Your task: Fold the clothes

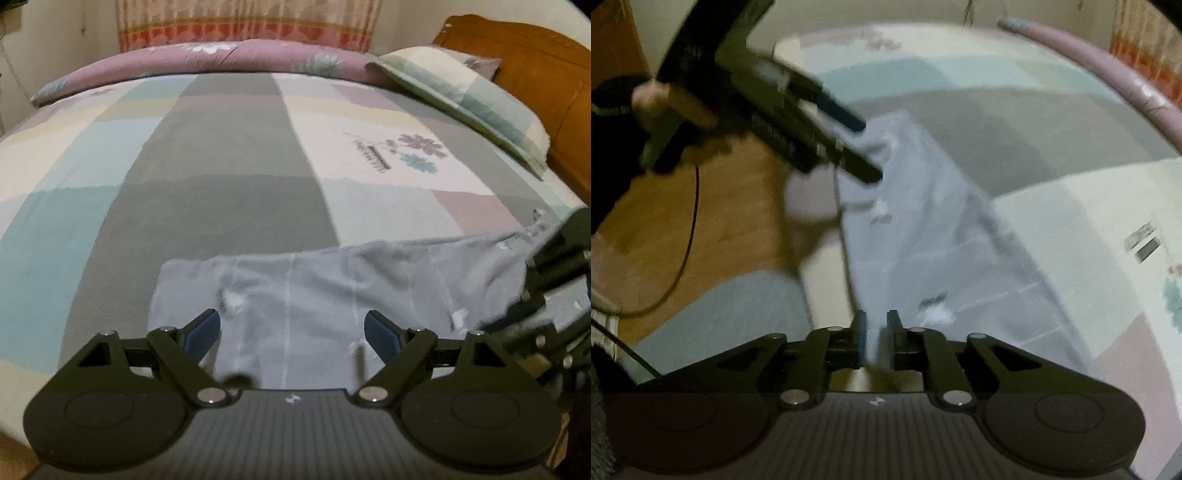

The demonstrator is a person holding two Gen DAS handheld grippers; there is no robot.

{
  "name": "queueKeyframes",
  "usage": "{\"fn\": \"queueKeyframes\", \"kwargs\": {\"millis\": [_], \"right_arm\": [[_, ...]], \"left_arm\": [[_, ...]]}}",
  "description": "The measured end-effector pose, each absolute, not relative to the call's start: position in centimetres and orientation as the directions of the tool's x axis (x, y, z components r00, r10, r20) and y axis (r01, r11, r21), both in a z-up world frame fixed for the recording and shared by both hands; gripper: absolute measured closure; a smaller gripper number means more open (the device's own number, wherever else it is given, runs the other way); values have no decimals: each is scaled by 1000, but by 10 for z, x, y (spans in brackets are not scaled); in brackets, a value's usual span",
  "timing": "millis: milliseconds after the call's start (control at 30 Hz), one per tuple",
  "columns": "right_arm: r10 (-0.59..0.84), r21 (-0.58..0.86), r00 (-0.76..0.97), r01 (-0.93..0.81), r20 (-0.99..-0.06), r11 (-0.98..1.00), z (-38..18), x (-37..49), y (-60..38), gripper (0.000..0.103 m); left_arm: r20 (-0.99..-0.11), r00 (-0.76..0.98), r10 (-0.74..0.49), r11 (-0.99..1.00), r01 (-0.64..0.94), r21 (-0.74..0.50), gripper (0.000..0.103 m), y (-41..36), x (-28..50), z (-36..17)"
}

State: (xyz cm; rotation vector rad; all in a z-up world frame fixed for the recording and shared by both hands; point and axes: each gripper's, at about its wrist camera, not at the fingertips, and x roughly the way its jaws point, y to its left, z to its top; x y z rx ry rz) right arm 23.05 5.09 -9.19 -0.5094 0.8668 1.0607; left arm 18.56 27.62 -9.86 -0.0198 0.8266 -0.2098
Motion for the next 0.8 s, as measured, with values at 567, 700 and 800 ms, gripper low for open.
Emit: {"fn": "queueKeyframes", "kwargs": {"millis": [567, 700, 800], "right_arm": [[548, -61, 280, -922, -788, 383, -116, 314, 66, 102], [539, -77, 325, -899, -777, 431, -114, 320, 62, 103], [526, -72, 348, -878, -776, 474, -114, 328, 57, 103]], "left_arm": [[-734, 643, -216, 974, 199, -111, 17, 278, 195, -110], [-730, 646, -223, 973, 198, -122, 17, 277, 194, -109], [-727, 648, -227, 972, 196, -129, 17, 277, 193, -109]]}}
